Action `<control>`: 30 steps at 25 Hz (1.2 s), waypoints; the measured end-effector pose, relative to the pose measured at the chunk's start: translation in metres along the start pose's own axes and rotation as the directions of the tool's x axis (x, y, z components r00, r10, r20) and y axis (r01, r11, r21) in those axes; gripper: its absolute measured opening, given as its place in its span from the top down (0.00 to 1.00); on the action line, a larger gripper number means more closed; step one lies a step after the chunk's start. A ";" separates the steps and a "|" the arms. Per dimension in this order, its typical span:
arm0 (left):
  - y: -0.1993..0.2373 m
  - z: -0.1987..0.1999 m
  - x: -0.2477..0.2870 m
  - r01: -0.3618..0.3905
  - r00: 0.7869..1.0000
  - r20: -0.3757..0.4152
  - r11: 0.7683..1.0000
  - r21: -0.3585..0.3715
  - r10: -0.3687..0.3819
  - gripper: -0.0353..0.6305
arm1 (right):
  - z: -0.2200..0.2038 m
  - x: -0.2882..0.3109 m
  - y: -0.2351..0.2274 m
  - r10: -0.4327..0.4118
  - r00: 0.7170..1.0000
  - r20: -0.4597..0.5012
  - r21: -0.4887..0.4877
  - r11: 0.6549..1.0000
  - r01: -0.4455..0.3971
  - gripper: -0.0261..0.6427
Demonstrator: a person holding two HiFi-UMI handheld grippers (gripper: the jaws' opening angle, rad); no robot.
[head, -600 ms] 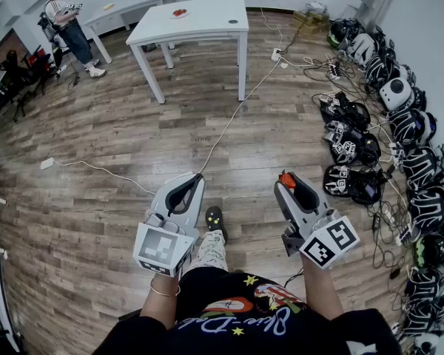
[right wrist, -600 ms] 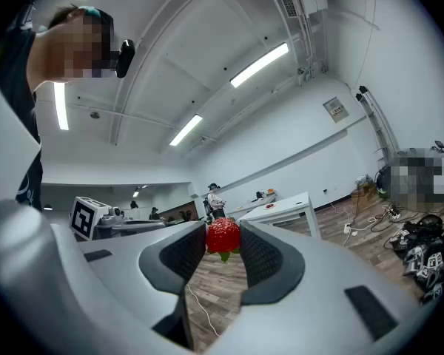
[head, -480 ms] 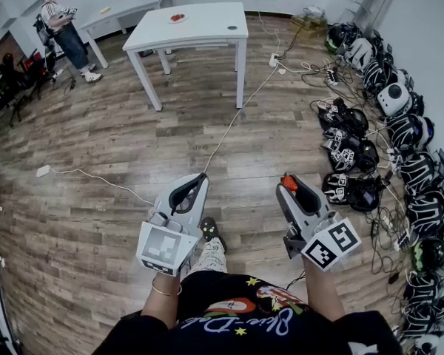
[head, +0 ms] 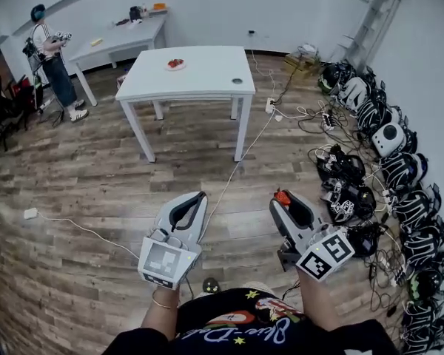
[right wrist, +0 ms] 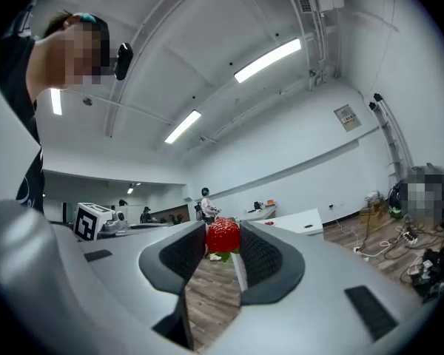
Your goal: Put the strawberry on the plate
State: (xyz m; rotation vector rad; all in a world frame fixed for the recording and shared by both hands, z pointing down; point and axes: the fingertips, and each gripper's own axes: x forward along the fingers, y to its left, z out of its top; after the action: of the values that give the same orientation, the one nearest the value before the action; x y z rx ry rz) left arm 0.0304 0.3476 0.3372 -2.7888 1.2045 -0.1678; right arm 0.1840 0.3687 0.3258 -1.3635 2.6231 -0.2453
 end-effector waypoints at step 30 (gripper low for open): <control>0.506 -0.072 0.394 -0.262 0.965 -0.045 0.959 -0.104 0.259 0.96 | -0.027 0.619 -0.308 0.235 0.959 -0.156 0.052 0.972 -0.230 0.74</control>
State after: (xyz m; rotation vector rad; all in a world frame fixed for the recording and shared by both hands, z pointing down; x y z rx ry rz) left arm -0.0748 -0.2888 0.3646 -2.6881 1.6193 -0.1273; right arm 0.0723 -0.3126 0.3724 -1.0514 2.8659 -0.3790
